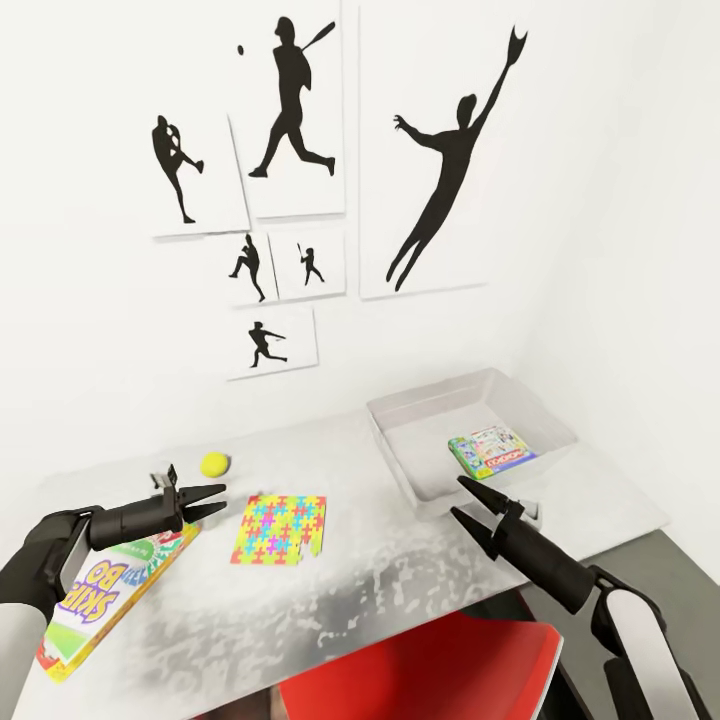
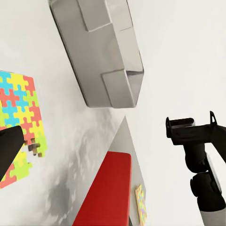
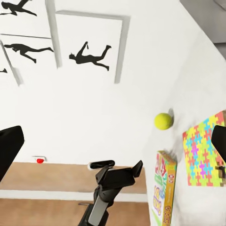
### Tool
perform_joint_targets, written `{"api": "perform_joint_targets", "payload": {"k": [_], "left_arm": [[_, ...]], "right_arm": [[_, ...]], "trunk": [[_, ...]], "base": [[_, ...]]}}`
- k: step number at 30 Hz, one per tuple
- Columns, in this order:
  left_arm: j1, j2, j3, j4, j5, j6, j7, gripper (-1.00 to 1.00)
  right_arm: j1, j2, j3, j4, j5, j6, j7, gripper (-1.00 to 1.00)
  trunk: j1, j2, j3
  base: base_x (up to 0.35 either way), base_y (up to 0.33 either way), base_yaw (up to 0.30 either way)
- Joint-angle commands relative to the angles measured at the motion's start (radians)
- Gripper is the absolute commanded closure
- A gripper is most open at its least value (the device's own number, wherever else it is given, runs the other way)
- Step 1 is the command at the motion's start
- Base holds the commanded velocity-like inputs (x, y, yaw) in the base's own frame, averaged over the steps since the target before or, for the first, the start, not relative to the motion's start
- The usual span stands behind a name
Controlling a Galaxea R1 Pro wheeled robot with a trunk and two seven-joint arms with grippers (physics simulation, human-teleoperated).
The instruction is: Put all the toys in the child's room - the three board games (two on the bed and one on the table), the two jigsaw puzzles on the table, and the tennis ball on the table - inside the toy box on the table in the child's room.
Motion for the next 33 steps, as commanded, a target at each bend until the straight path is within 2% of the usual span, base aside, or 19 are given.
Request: {"api": "perform_joint_targets", "payload": {"k": [1,24,33], "left_arm": [[-0.001,0.000,0.000,0.000,0.000,0.010,-0.003,-1.00],[-0.001,0.005,0.002,0.000,0.000,0.011,-0.005,-1.00],[-0.001,0.008,0.003,0.000,0.000,0.012,-0.006,-1.00]], "right_arm": [[-0.001,0.001,-0.001,0.000,0.009,0.003,0.009,-1.00],[0.000,0.004,-0.002,-0.001,0.015,-0.005,0.011,-1.00],[0.000,0.001,-0.006,0.000,0.016,-0.006,0.012,-1.00]], "trunk": [[0.001,-0.002,0.000],[0.001,-0.002,0.038],[0.001,-0.002,0.053]], "base": [[0.000,0.000,0.000],[0.000,0.000,0.000],[-0.089,0.000,0.000]]}}
